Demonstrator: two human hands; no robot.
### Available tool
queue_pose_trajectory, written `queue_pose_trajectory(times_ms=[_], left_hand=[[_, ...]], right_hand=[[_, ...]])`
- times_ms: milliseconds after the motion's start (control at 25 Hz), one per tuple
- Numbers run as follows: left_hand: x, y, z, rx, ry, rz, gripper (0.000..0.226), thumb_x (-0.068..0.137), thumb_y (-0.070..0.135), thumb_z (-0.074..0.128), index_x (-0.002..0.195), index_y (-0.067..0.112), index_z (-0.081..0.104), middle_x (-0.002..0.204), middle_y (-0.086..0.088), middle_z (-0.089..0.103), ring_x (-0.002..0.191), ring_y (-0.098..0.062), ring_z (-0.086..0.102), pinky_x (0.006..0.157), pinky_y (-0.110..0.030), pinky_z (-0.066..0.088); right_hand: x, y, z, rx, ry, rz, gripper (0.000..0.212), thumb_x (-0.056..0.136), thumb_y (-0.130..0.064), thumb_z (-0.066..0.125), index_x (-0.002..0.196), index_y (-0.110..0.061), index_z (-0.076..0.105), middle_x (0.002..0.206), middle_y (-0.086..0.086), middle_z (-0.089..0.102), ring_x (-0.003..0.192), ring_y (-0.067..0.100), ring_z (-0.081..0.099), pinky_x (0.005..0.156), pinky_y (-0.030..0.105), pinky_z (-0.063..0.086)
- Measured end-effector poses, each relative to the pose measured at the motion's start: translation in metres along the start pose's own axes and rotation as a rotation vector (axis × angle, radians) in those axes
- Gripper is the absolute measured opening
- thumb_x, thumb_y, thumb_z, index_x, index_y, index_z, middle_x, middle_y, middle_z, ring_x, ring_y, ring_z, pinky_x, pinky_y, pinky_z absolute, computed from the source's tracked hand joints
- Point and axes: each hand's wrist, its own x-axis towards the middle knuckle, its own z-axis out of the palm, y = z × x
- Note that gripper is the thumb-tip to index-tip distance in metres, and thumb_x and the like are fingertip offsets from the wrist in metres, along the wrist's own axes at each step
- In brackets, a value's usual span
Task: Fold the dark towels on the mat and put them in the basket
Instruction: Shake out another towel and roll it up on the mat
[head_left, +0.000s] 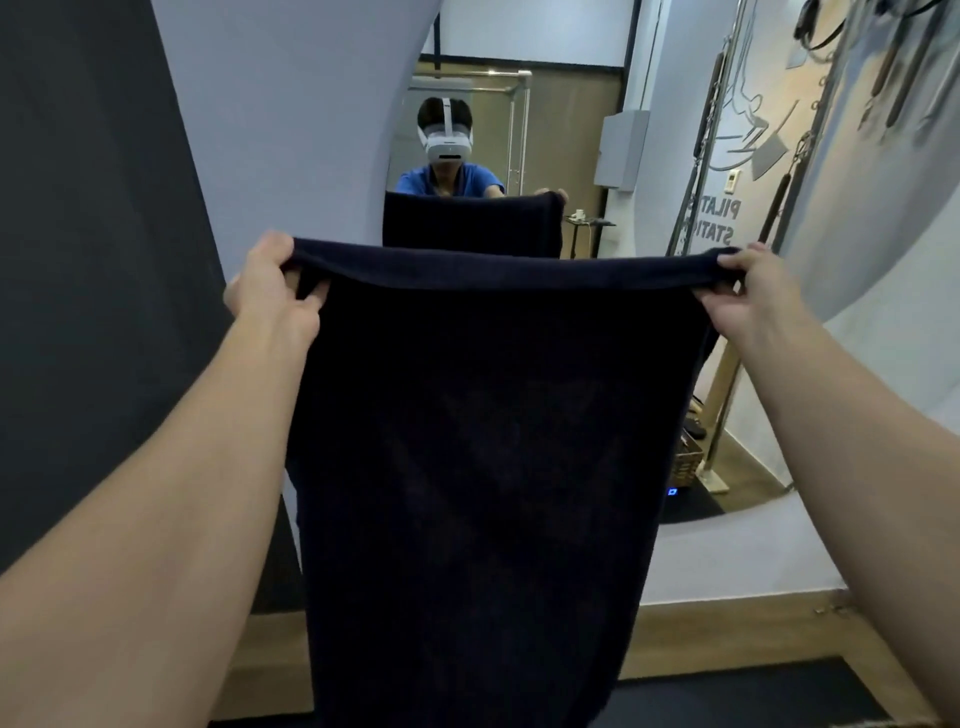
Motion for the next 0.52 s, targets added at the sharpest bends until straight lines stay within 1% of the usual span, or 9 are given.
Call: queue_pose_trajectory(times_ms=[80,120,160,240,280,320,400,440,520], left_hand=[[0.002,0.019,0.026,0.0,-0.052,0.044,0.016,0.085,-0.005,0.064,0.095,0.007,0.066,0.098,-0.011,0.071,0.097,-0.025,0.069,0.088,-0.057,0.054],[0.0,0.03,0.037,-0.005,-0.068,0.072,0.017,0.085,-0.006,0.064,0.094,0.008,0.068,0.098,-0.011,0.072,0.097,-0.025,0.07,0.086,-0.056,0.055],[-0.004,0.041,0.046,-0.013,-0.085,0.101,0.018,0.085,-0.006,0.064,0.092,0.009,0.069,0.099,-0.011,0.073,0.096,-0.025,0.07,0.085,-0.056,0.056],[-0.019,0.059,0.058,-0.033,-0.121,0.148,0.019,0.086,-0.006,0.065,0.091,0.011,0.071,0.099,-0.01,0.074,0.093,-0.025,0.072,0.082,-0.055,0.057],[-0.028,0.067,0.061,-0.041,-0.138,0.167,0.019,0.085,-0.005,0.065,0.093,0.011,0.072,0.098,-0.01,0.075,0.092,-0.024,0.073,0.082,-0.054,0.058],[-0.038,0.073,0.062,-0.046,-0.146,0.182,0.019,0.085,-0.004,0.066,0.094,0.011,0.074,0.097,-0.009,0.076,0.091,-0.024,0.073,0.081,-0.054,0.058],[-0.06,0.079,0.058,-0.047,-0.139,0.201,0.02,0.084,-0.003,0.068,0.097,0.011,0.076,0.097,-0.007,0.076,0.091,-0.023,0.074,0.081,-0.052,0.059],[-0.075,0.08,0.053,-0.047,-0.128,0.204,0.021,0.084,-0.003,0.068,0.098,0.011,0.076,0.098,-0.007,0.076,0.091,-0.022,0.074,0.081,-0.051,0.059],[-0.113,0.081,0.038,-0.04,-0.098,0.209,0.022,0.085,-0.003,0.068,0.098,0.012,0.076,0.1,-0.007,0.076,0.09,-0.021,0.074,0.08,-0.048,0.06]], right_hand=[[0.001,-0.021,0.025,0.057,-0.038,-0.067,0.04,0.083,0.017,0.039,0.099,-0.015,0.057,0.099,0.011,0.053,0.086,0.026,0.053,0.081,0.046,0.057],[0.001,-0.033,0.036,0.077,-0.062,-0.095,0.039,0.083,0.016,0.039,0.099,-0.014,0.058,0.098,0.011,0.052,0.085,0.027,0.052,0.083,0.047,0.057],[-0.004,-0.045,0.044,0.088,-0.082,-0.119,0.037,0.082,0.015,0.039,0.097,-0.013,0.058,0.097,0.012,0.051,0.084,0.027,0.051,0.08,0.048,0.058],[-0.014,-0.068,0.052,0.124,-0.134,-0.148,0.036,0.08,0.014,0.039,0.097,-0.013,0.056,0.097,0.013,0.049,0.084,0.028,0.051,0.069,0.047,0.059],[-0.019,-0.076,0.052,0.141,-0.148,-0.153,0.038,0.08,0.013,0.039,0.1,-0.014,0.056,0.099,0.013,0.05,0.087,0.029,0.053,0.067,0.047,0.059],[-0.026,-0.083,0.051,0.147,-0.149,-0.153,0.04,0.081,0.013,0.04,0.104,-0.014,0.058,0.103,0.013,0.052,0.091,0.031,0.056,0.069,0.051,0.059],[-0.041,-0.092,0.042,0.162,-0.148,-0.141,0.044,0.084,0.013,0.041,0.111,-0.016,0.06,0.109,0.014,0.056,0.099,0.032,0.06,0.076,0.057,0.057],[-0.05,-0.095,0.032,0.169,-0.145,-0.135,0.043,0.086,0.013,0.042,0.111,-0.017,0.06,0.11,0.014,0.058,0.1,0.032,0.061,0.076,0.056,0.057],[-0.072,-0.1,0.007,0.169,-0.131,-0.103,0.041,0.088,0.013,0.042,0.107,-0.02,0.059,0.111,0.013,0.059,0.1,0.03,0.062,0.073,0.051,0.055]])
